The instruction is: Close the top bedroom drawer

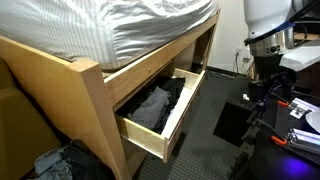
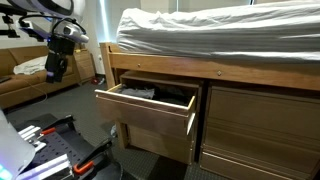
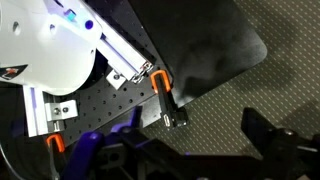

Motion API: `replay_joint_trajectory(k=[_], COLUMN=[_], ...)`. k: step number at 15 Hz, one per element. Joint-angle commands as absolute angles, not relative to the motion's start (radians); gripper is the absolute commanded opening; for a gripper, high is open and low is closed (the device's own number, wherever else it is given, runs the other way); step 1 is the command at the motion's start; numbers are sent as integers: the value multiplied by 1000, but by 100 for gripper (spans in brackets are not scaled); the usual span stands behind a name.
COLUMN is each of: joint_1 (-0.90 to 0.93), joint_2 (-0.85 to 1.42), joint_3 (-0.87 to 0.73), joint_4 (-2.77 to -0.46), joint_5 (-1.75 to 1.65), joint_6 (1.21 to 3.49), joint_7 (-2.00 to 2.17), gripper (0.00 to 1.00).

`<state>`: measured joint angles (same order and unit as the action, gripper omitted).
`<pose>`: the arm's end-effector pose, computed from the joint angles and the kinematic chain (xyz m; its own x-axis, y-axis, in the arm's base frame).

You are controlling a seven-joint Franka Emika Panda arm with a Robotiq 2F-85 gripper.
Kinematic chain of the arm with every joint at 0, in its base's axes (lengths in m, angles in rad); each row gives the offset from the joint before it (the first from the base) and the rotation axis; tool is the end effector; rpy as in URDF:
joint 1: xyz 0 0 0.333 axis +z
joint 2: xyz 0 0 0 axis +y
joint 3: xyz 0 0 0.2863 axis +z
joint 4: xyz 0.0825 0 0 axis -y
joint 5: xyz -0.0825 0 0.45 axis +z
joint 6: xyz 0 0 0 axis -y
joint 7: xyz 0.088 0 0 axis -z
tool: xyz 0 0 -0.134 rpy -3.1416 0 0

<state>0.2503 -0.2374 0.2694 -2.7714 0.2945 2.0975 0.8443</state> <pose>0.3106 0.1853 0.1475 0.7664 -0.5289 -0.3646 -0.4643 -0.8483 0.2545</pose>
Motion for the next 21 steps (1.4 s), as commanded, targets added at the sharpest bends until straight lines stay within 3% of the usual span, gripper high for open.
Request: replay_joint_trajectory(k=[1,5,12,13,14,17,19,20,21], joint_1=[243,228,237,238,259,261,293,315,327], joint_2=[-238,31,445,473,375,470,493,370,376], joint_3=[276,263,185,178,180,161,134,144,139], joint_4=[-2771,-2666,-2380,-2321,-2455,-2335,-2320,-2528,-2547], joint_5=[296,270,274,282,284,287,252,272,271], joint_6=[2096,2174,2040,1988,2079,2019,2128,2244,2314], joint_7=[842,803,832,826,827,825,891,925,961], gripper=[100,100,100,100,100,100,100,100,100])
